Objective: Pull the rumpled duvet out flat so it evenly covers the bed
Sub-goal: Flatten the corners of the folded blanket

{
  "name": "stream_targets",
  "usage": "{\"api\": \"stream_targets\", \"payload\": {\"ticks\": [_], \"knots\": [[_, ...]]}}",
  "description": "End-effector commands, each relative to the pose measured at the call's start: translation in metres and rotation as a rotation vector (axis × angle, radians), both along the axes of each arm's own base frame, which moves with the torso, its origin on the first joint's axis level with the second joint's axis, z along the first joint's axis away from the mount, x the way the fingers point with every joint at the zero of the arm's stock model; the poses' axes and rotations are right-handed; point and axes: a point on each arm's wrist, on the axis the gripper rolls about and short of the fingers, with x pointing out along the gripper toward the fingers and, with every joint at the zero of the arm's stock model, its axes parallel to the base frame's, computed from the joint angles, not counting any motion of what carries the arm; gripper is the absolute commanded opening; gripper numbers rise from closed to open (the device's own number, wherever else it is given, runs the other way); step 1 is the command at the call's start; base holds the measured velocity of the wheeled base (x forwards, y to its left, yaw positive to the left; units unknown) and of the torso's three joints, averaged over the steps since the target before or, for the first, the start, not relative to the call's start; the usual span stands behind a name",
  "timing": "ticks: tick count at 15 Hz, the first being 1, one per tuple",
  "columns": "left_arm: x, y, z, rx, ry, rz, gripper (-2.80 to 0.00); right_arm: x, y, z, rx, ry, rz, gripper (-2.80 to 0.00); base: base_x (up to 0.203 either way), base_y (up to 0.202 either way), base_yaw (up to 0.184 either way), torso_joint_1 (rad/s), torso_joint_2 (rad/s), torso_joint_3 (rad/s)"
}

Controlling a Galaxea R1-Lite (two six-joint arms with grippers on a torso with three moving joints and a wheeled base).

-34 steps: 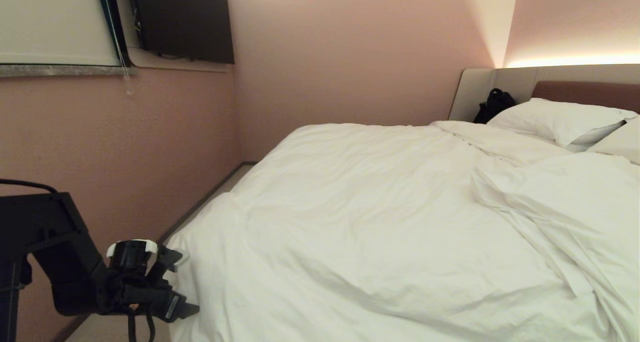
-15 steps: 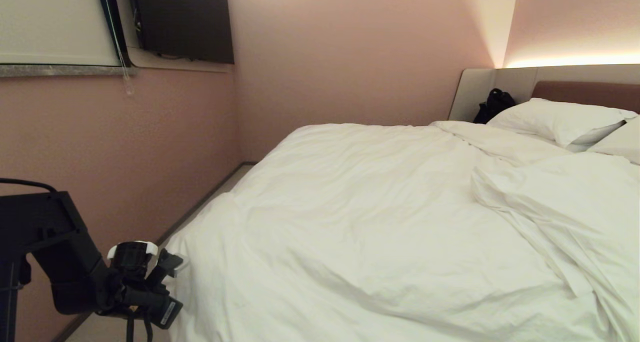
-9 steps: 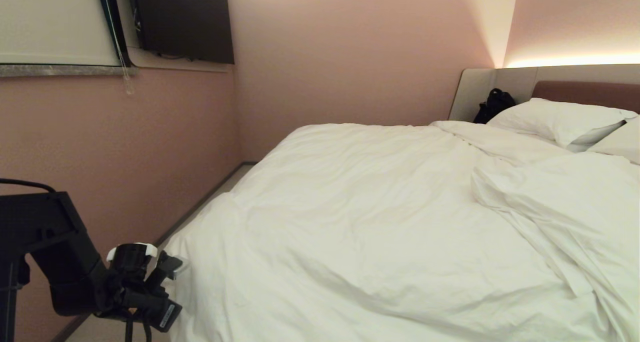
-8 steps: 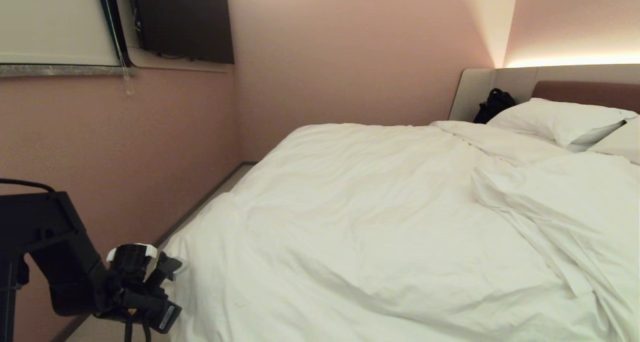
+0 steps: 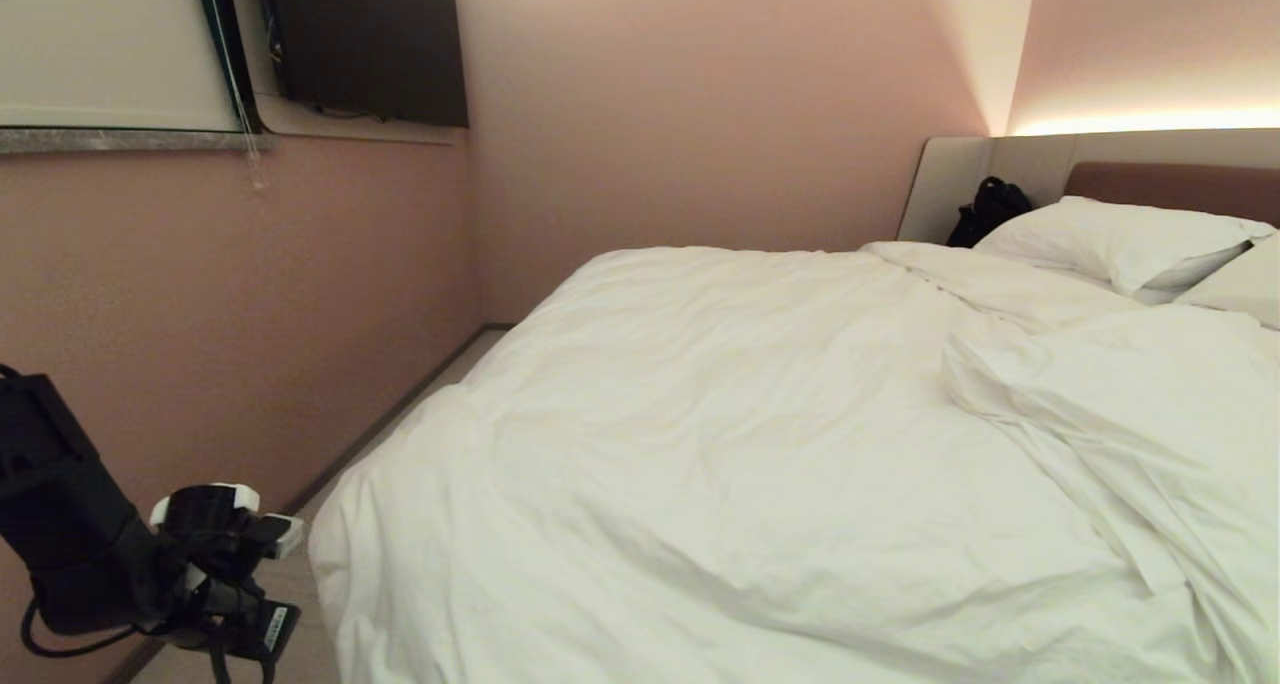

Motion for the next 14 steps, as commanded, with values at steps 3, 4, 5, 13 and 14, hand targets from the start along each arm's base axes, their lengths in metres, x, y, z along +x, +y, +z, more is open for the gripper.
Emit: {"api": "stream_targets", "payload": {"ticks": [3,4,5,13,14], "knots": [[-0.004,-0.001,0.021,-0.02,-0.044,0.011,-2.8,0.0,0.0,0.0,0.0,0.0,0.0,-2.8,0.0,0.0,0.0,0.0,0.0,0.0],[-0.002,-0.004,0.03,-0.08,-0.098,-0.007,-2.8,0.0,0.0,0.0,0.0,0.0,0.0,-2.8,0.0,0.0,0.0,0.0,0.0,0.0],[0.0,-0.006,0.039,-0.136,-0.15,-0.033,-2.8,0.0,0.0,0.0,0.0,0.0,0.0,-2.8,0.0,0.0,0.0,0.0,0.0,0.0],[0.088,-0.11,0.1,-0.511,-0.454,-0.162,-2.8,0.0,0.0,0.0,0.0,0.0,0.0,-2.8,0.0,0.0,0.0,0.0,0.0,0.0],[0.098,-0.125,0.101,-0.509,-0.447,-0.156,-2.8,0.0,0.0,0.0,0.0,0.0,0.0,-2.8,0.0,0.0,0.0,0.0,0.0,0.0]]}}
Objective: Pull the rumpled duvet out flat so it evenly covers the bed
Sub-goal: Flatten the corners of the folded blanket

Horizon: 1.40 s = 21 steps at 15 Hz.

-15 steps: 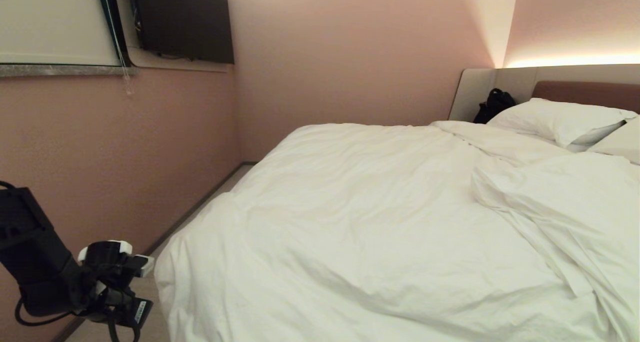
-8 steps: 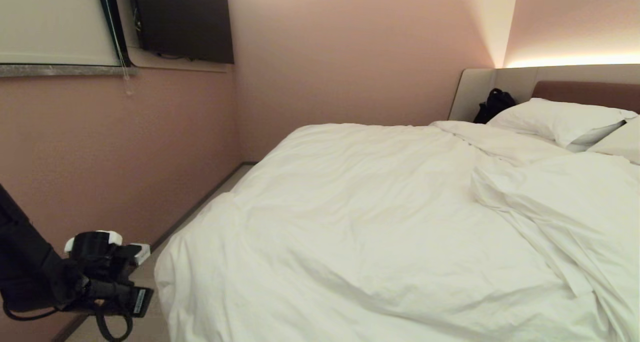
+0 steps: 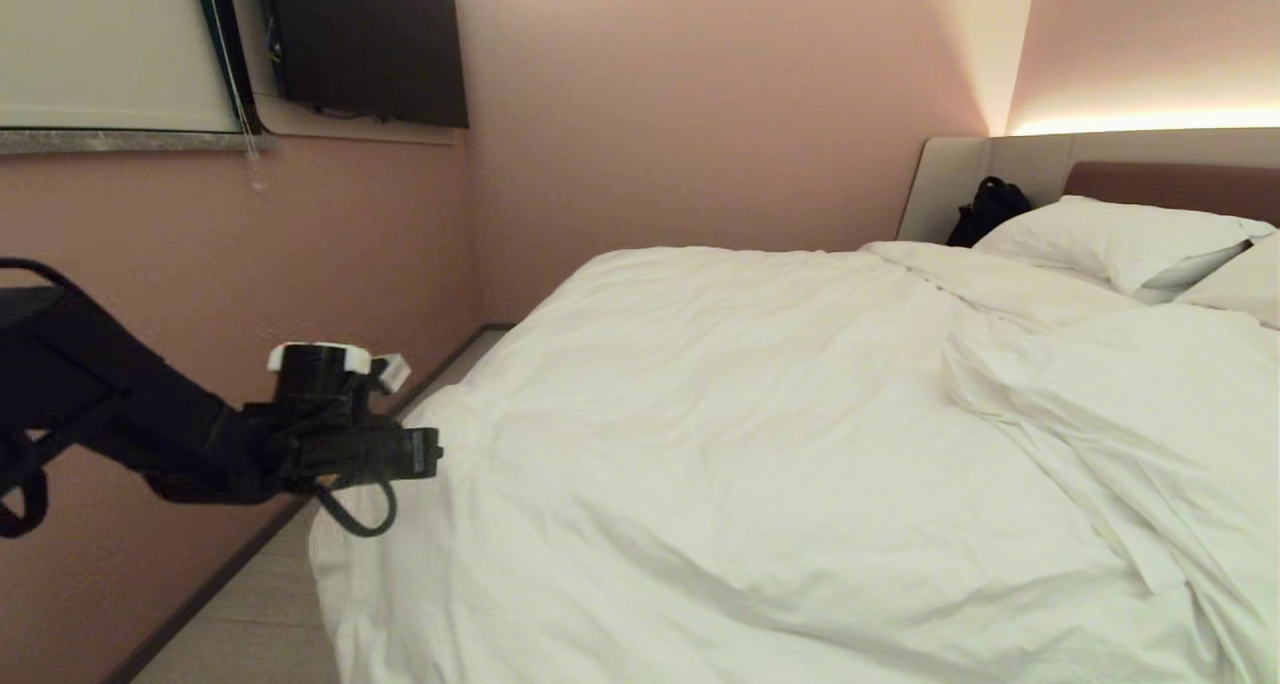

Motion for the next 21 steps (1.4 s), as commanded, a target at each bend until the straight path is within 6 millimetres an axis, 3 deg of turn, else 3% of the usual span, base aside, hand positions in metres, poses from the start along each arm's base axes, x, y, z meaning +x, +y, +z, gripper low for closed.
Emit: {"api": "stream_targets", "payload": {"ticks": [1,3,7,13,18,21], "knots": [[0.022,-0.031,-0.004,-0.007,0.002,-0.016,-2.8,0.0,0.0,0.0,0.0,0.0,0.001,-2.8,0.0,0.0,0.0,0.0,0.0,0.0],[0.037,-0.053,-0.008,-0.04,0.016,0.004,-2.8,0.0,0.0,0.0,0.0,0.0,0.001,-2.8,0.0,0.0,0.0,0.0,0.0,0.0],[0.05,-0.067,-0.017,-0.028,0.094,0.012,-2.8,0.0,0.0,0.0,0.0,0.0,0.001,-2.8,0.0,0.0,0.0,0.0,0.0,0.0],[0.072,-0.065,-0.079,0.228,0.15,0.173,-2.8,0.0,0.0,0.0,0.0,0.0,0.001,-2.8,0.0,0.0,0.0,0.0,0.0,0.0],[0.05,-0.056,-0.096,0.469,0.204,0.164,-2.8,0.0,0.0,0.0,0.0,0.0,0.001,-2.8,0.0,0.0,0.0,0.0,0.0,0.0],[0.016,-0.038,-0.097,0.594,0.296,0.164,-2.8,0.0,0.0,0.0,0.0,0.0,0.001,-2.8,0.0,0.0,0.0,0.0,0.0,0.0]]}}
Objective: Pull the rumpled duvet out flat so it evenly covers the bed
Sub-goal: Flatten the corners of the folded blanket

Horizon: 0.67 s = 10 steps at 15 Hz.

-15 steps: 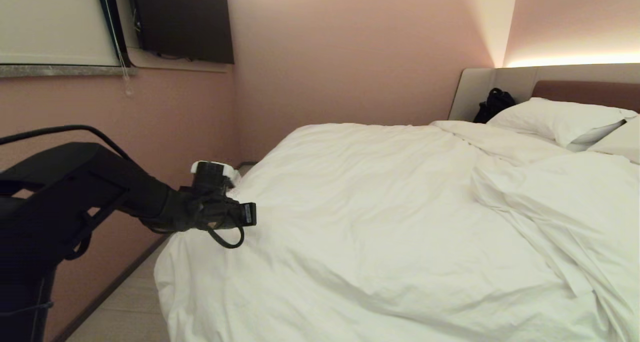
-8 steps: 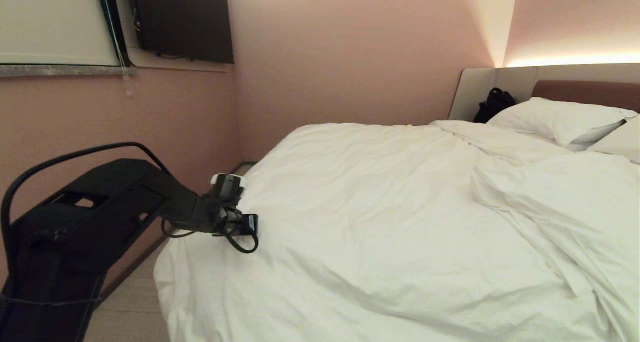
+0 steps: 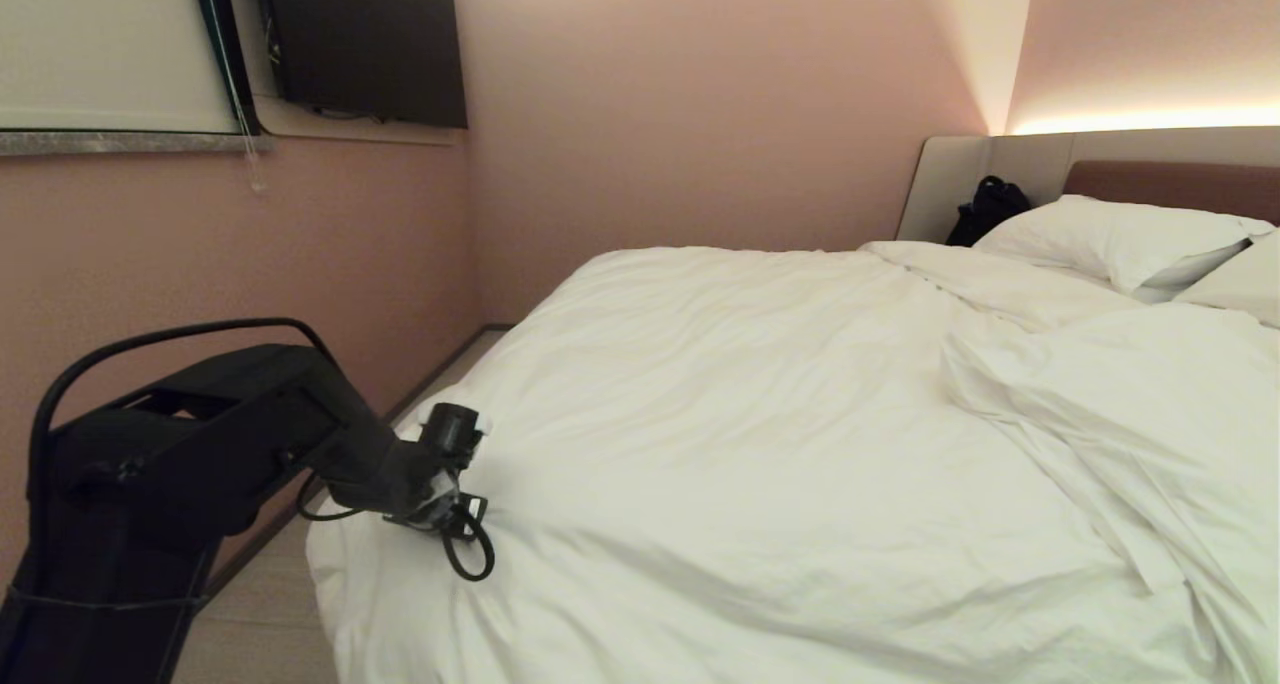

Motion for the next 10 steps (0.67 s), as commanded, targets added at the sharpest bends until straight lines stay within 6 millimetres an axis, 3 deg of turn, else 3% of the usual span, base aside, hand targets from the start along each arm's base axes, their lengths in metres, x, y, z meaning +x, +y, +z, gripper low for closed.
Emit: {"api": "stream_targets", "payload": {"ticks": [1,5,10], "knots": [[-0.018,0.017,0.007,0.029,0.041,0.033,-2.8,0.0,0.0,0.0,0.0,0.0,0.001,-2.8,0.0,0.0,0.0,0.0,0.0,0.0],[-0.041,0.066,0.014,0.08,0.095,0.16,-2.8,0.0,0.0,0.0,0.0,0.0,0.001,-2.8,0.0,0.0,0.0,0.0,0.0,0.0],[-0.066,0.11,0.016,0.098,0.157,0.274,-2.8,0.0,0.0,0.0,0.0,0.0,0.001,-2.8,0.0,0.0,0.0,0.0,0.0,0.0]]}}
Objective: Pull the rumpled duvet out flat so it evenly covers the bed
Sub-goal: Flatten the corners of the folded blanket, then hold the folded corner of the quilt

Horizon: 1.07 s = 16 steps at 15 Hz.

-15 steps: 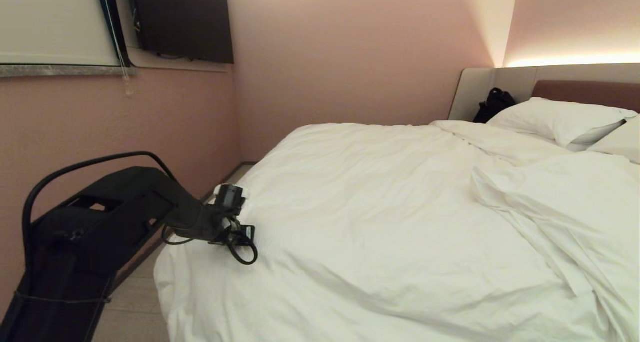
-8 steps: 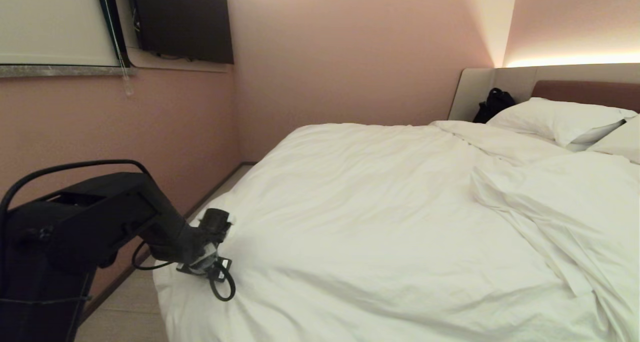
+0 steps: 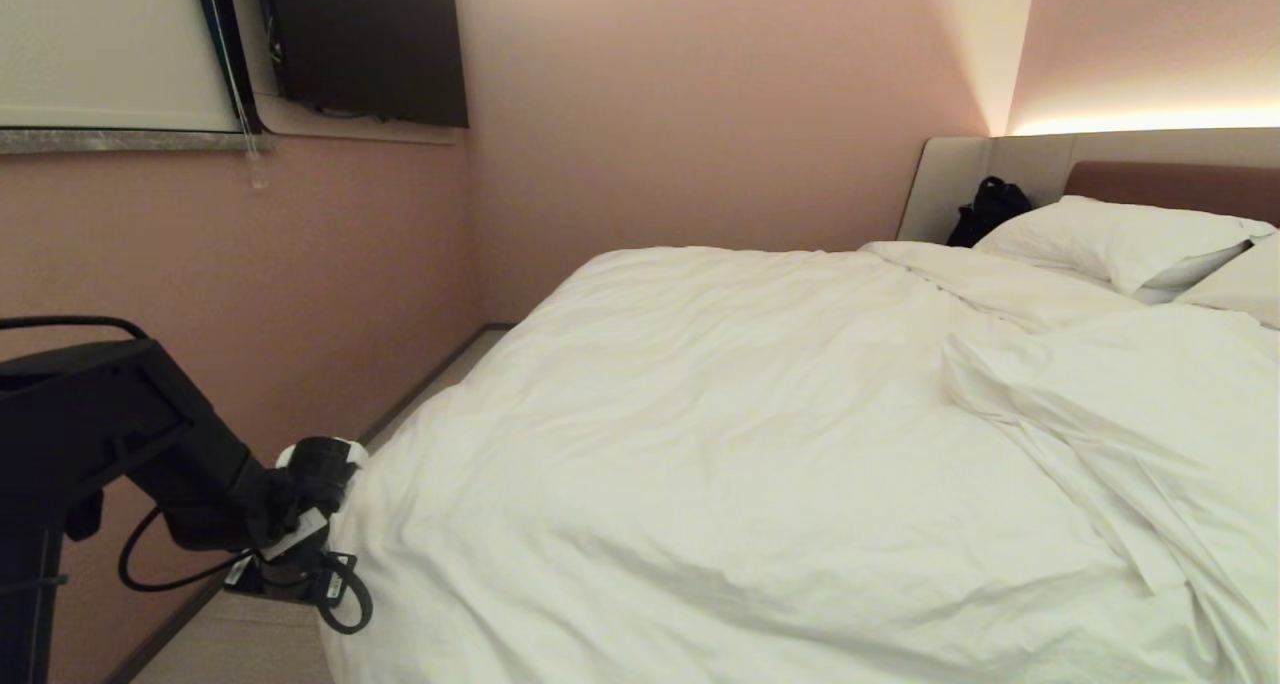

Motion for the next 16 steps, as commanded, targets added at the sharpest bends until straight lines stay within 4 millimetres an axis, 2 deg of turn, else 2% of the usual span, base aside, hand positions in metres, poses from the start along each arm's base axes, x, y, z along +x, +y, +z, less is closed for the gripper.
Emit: {"api": "stream_targets", "payload": {"ticks": [1,4,8,10,12,14,16], "knots": [[-0.006,0.012,0.007,0.001,-0.009,0.037,-2.8,0.0,0.0,0.0,0.0,0.0,0.001,-2.8,0.0,0.0,0.0,0.0,0.0,0.0],[-0.012,0.024,0.037,-0.002,-0.096,0.079,-2.8,0.0,0.0,0.0,0.0,0.0,0.001,-2.8,0.0,0.0,0.0,0.0,0.0,0.0],[-0.033,0.029,0.108,-0.076,-0.313,0.057,-2.8,0.0,0.0,0.0,0.0,0.0,0.001,-2.8,0.0,0.0,0.0,0.0,0.0,0.0],[-0.058,0.026,0.15,-0.133,-0.451,0.019,-2.8,0.0,0.0,0.0,0.0,0.0,0.001,-2.8,0.0,0.0,0.0,0.0,0.0,0.0],[-0.096,0.018,0.19,-0.17,-0.602,-0.03,-2.8,0.0,0.0,0.0,0.0,0.0,0.001,-2.8,0.0,0.0,0.0,0.0,0.0,0.0],[-0.139,0.009,0.22,-0.186,-0.739,-0.079,-2.8,0.0,0.0,0.0,0.0,0.0,0.001,-2.8,0.0,0.0,0.0,0.0,0.0,0.0],[-0.183,-0.001,0.236,-0.187,-0.86,-0.121,-2.8,0.0,0.0,0.0,0.0,0.0,0.001,-2.8,0.0,0.0,0.0,0.0,0.0,0.0]]}}
